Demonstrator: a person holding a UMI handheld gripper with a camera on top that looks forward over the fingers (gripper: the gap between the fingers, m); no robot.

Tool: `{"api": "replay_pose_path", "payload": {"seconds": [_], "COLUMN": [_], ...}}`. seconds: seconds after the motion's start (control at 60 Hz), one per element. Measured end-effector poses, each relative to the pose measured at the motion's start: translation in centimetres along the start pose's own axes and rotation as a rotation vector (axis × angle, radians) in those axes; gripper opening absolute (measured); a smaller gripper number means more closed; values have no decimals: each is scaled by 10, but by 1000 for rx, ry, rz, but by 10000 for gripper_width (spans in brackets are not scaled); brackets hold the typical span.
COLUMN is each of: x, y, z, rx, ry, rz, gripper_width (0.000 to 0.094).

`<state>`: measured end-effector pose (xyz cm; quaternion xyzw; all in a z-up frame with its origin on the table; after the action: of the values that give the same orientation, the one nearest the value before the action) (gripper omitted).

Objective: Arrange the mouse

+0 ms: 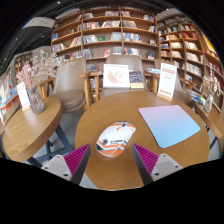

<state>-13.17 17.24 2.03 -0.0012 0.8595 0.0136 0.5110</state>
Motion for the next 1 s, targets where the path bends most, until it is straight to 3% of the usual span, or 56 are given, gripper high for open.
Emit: {"api": "replay_pose_path", "payload": {"seconds": [0.167, 0.85, 0.933, 0.95, 0.967, 0.983, 1.0], "x": [-3, -33, -34, -34, -35, -34, -34], "y": [5, 27, 22, 21, 19, 20, 20], "z": [21, 80, 81, 82, 83, 83, 83], "rx": [-2, -43, -29, -26, -20, -22, -27], "ry": [42, 71, 64, 63, 62, 63, 67], "rz": [19, -47, -47, -46, -47, -46, -41], "gripper_width": [858, 838, 724, 670, 537, 466, 463]}}
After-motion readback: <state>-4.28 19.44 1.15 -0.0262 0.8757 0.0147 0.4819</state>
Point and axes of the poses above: the point between the fingertips, and its own axes, seen from behind it with the camera up: y to the left, x down, z forward, the way the camera looks, the point moved 4 cm from there along -z, backward, against the way the camera looks, and after that the axes turned 5 degrees about -y, right-handed, at the moved point
